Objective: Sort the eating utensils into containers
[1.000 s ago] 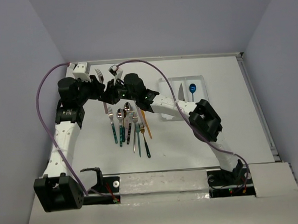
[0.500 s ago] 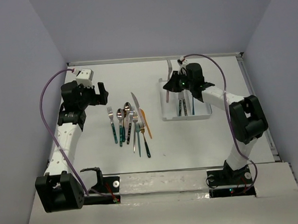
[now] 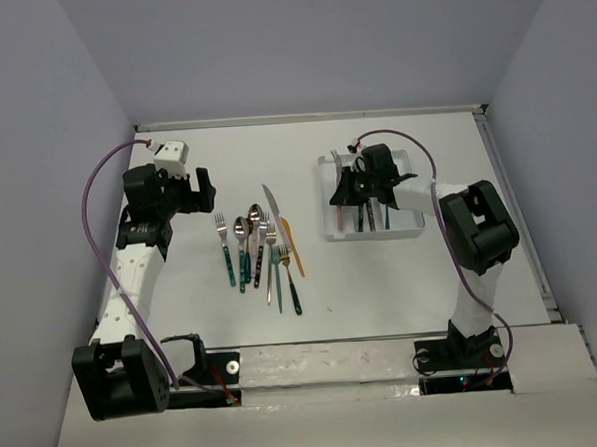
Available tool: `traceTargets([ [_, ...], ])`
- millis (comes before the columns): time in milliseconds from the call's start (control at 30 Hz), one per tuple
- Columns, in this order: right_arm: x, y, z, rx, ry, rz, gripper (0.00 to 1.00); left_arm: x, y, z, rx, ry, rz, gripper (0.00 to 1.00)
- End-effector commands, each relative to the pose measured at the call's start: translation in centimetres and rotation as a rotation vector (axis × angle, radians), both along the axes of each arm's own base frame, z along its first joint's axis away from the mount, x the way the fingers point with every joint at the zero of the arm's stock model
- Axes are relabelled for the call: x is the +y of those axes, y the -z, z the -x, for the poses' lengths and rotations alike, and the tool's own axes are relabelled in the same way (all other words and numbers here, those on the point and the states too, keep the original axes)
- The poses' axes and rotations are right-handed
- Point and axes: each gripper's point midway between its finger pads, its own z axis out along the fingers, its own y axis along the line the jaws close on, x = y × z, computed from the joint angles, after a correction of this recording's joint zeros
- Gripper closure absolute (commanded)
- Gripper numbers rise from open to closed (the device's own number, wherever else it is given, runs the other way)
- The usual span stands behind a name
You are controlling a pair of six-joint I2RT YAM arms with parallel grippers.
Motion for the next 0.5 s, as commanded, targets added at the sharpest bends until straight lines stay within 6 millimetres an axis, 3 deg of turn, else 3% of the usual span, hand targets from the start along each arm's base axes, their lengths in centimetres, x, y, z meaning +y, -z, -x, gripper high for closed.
traceTargets([
  [0, 1.7, -1.7, -0.9, -0.028, -0.045, -0.073, 1.0, -0.2, -0.4, 0.0, -0.029, 0.024, -0.005, 0.01],
  [167, 2.1, -0.9, -1.2, -0.006, -0.054, -0.079, 0.88, -0.2, -0.5, 0.1, -0.03, 0.025, -0.003, 0.01],
  [300, 1.8, -0.2, -1.5, 0.028, -0.025, -0.061, 0.67, -0.4, -0.7, 0.2, -0.034, 0.035, -0.001, 0.01],
  [467, 0.5, 0.8, -1.6, 0.069, 0.053, 0.004, 0.63, -0.4, -0.8, 0.2, -0.037, 0.037, 0.0, 0.01],
])
